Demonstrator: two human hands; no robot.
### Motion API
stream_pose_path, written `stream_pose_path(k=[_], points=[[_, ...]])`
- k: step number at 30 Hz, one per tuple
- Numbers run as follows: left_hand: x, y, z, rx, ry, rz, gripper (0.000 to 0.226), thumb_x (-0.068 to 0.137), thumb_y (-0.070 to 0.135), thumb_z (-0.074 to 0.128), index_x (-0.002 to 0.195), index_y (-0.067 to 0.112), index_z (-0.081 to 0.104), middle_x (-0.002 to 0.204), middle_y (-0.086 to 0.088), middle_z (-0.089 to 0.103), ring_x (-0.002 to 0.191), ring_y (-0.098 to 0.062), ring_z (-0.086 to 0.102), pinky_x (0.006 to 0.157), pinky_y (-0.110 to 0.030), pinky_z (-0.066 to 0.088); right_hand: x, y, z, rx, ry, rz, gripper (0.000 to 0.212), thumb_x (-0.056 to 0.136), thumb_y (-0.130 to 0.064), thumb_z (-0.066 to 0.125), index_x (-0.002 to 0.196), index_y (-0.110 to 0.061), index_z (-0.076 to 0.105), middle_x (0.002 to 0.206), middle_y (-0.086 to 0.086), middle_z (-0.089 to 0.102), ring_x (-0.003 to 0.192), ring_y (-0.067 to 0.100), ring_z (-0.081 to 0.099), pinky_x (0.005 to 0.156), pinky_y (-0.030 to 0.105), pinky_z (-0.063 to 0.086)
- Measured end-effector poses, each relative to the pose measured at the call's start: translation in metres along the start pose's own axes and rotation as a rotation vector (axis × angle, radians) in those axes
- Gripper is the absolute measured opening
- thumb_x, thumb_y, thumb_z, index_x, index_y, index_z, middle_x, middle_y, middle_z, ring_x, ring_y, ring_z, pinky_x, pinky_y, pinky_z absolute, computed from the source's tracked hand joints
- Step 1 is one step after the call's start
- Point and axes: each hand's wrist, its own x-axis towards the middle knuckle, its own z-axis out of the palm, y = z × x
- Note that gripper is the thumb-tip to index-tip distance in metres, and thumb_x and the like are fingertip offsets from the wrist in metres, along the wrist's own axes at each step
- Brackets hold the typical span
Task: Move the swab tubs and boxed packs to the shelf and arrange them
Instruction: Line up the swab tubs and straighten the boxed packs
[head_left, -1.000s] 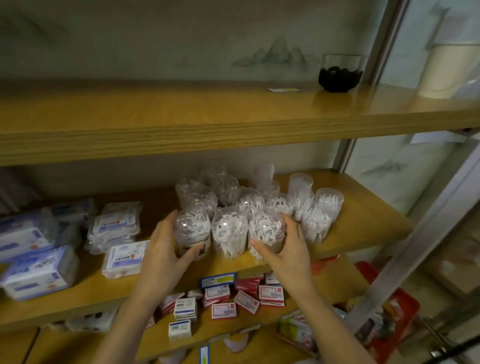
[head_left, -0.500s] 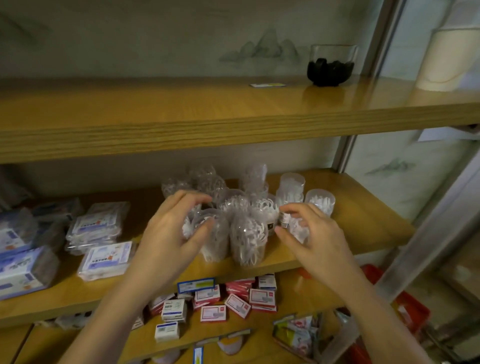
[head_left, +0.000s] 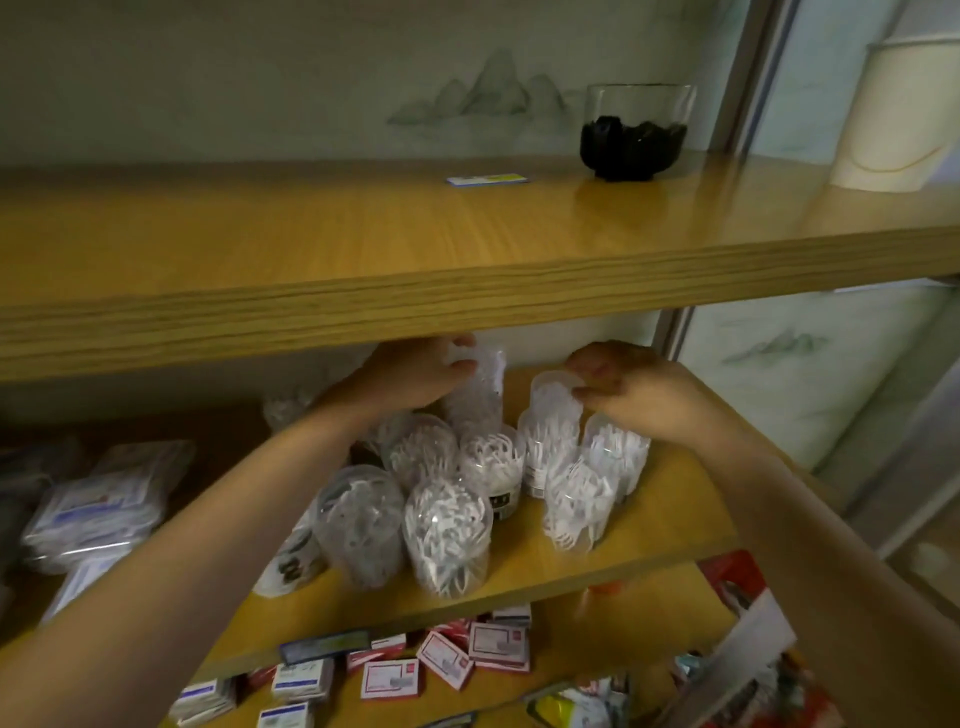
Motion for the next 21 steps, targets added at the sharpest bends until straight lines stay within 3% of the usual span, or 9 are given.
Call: stream_pose_path(k=[4,8,13,17,19,21], points=[[0.030,-0.009,0.013,-0.032,-0.038,-0.145,0.040,0.090,0.028,0.053,0.127,0.016,0.047,0.133,-0.003,0.047,0.120,-0.021,0.046,0.097,-0.026,0.033,0.028,0.008,-0.002,0.161,-0.242,0.029,0.046,0.087,-0.037,0.058,0.129,-0.022,0.047,0.132,-0.001,0.052,0.118,0.018,0.051,0.098,0.031,0.042],[0.051,-0.010,0.027,0.035,-0.094,-0.223,0.046,0.091,0.030,0.050,0.133,0.012,0.042,0.142,-0.009,0.040,0.127,-0.025,0.040,0.104,-0.032,0.031,0.043,0.019,0.004,0.146,-0.350,-0.087,0.049,0.081,-0.041,0.065,0.126,-0.025,0.050,0.130,-0.001,0.054,0.116,0.019,0.052,0.097,0.035,0.045],[0.068,-0.002,0.041,0.099,-0.148,-0.331,0.059,0.088,0.036,0.055,0.138,0.010,0.036,0.148,-0.010,0.031,0.134,-0.025,0.032,0.107,-0.031,0.026,0.052,0.034,0.008,0.191,-0.350,-0.187,0.048,0.078,-0.040,0.069,0.120,-0.022,0.055,0.126,0.000,0.056,0.115,0.019,0.052,0.094,0.033,0.044],[0.077,-0.001,0.048,0.053,-0.125,-0.395,0.060,0.084,0.037,0.060,0.133,0.008,0.041,0.143,-0.011,0.038,0.128,-0.026,0.039,0.103,-0.032,0.031,0.058,0.045,0.012,0.185,-0.337,-0.229,0.048,0.077,-0.042,0.069,0.119,-0.022,0.056,0.125,0.002,0.057,0.114,0.021,0.053,0.095,0.037,0.045],[0.080,-0.001,0.051,0.048,-0.082,-0.434,0.055,0.083,0.038,0.062,0.128,0.012,0.046,0.138,-0.008,0.043,0.125,-0.025,0.042,0.101,-0.031,0.032,0.062,0.051,0.014,0.178,-0.312,-0.239,0.047,0.078,-0.041,0.068,0.119,-0.021,0.057,0.123,0.003,0.059,0.112,0.022,0.054,0.093,0.037,0.046],[0.083,0.000,0.053,0.014,-0.062,-0.427,0.032,0.082,0.035,0.064,0.108,0.019,0.055,0.116,-0.001,0.053,0.113,-0.021,0.047,0.092,-0.028,0.035,0.070,0.060,0.017,0.190,-0.278,-0.240,0.042,0.079,-0.038,0.068,0.115,-0.018,0.058,0.120,0.006,0.060,0.110,0.024,0.055,0.090,0.034,0.046]])
